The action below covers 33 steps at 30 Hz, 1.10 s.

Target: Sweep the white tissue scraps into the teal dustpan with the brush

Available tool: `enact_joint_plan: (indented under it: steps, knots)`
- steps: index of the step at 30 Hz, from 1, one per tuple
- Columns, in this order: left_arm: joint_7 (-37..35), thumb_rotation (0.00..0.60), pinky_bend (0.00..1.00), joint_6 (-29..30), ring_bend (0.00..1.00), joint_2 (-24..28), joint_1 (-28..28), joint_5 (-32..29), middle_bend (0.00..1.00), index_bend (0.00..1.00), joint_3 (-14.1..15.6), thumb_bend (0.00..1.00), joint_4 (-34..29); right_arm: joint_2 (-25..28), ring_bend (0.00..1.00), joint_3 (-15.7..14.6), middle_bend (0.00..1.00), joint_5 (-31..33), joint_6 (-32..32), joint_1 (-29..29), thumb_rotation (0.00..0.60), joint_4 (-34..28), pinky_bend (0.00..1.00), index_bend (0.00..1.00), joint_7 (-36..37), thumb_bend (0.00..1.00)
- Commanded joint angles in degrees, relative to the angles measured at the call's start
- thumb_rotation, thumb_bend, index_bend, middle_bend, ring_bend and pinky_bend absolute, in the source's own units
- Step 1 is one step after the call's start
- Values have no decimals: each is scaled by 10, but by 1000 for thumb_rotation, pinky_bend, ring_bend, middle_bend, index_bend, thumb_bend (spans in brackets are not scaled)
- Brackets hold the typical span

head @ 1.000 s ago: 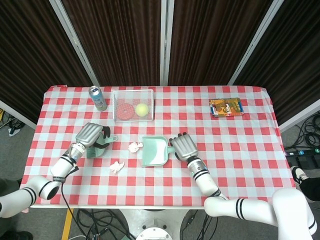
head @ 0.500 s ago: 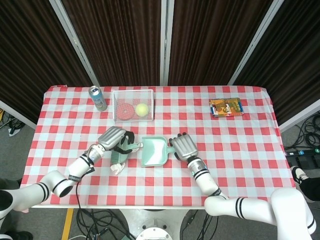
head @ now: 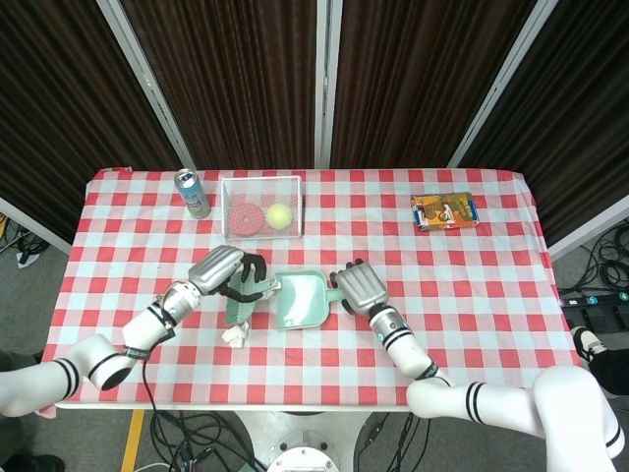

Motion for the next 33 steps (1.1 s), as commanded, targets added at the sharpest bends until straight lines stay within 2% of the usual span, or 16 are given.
enact_joint_plan:
  steps: [1, 4, 8, 12, 16, 21, 33]
  knots:
    - [70, 600, 858, 2, 612, 56, 37, -53, 585, 576, 8, 439, -86, 6, 310, -3, 565, -8, -5, 1, 600, -3, 259, 624, 8, 375]
    - [129, 600, 858, 13, 611, 73, 64, -94, 583, 576, 16, 440, -143, 11, 310, -7, 565, -16, -10, 2, 600, -5, 258, 624, 17, 375]
    - [225, 600, 858, 38, 611, 58, 94, -147, 581, 576, 26, 448, -194, 13, 310, -10, 565, -20, -14, 3, 600, -4, 257, 624, 23, 376]
    - [307, 600, 857, 71, 611, 11, 109, -185, 584, 575, 20, 451, -191, 14, 310, -13, 565, -21, -14, 4, 600, -4, 256, 625, 24, 376]
    - [369, 600, 858, 109, 611, -51, 115, -209, 585, 576, -2, 450, -160, 14, 310, -15, 567, -18, -12, 4, 600, -7, 256, 628, 21, 376]
    - [387, 600, 857, 107, 611, -92, 107, -220, 587, 576, -23, 450, -137, 14, 311, -15, 568, -12, -7, 6, 600, -9, 256, 629, 18, 376]
    - [362, 600, 857, 91, 607, -178, 78, -209, 587, 576, -70, 459, -47, 6, 312, -11, 570, -1, 0, 7, 600, -6, 249, 634, 20, 376]
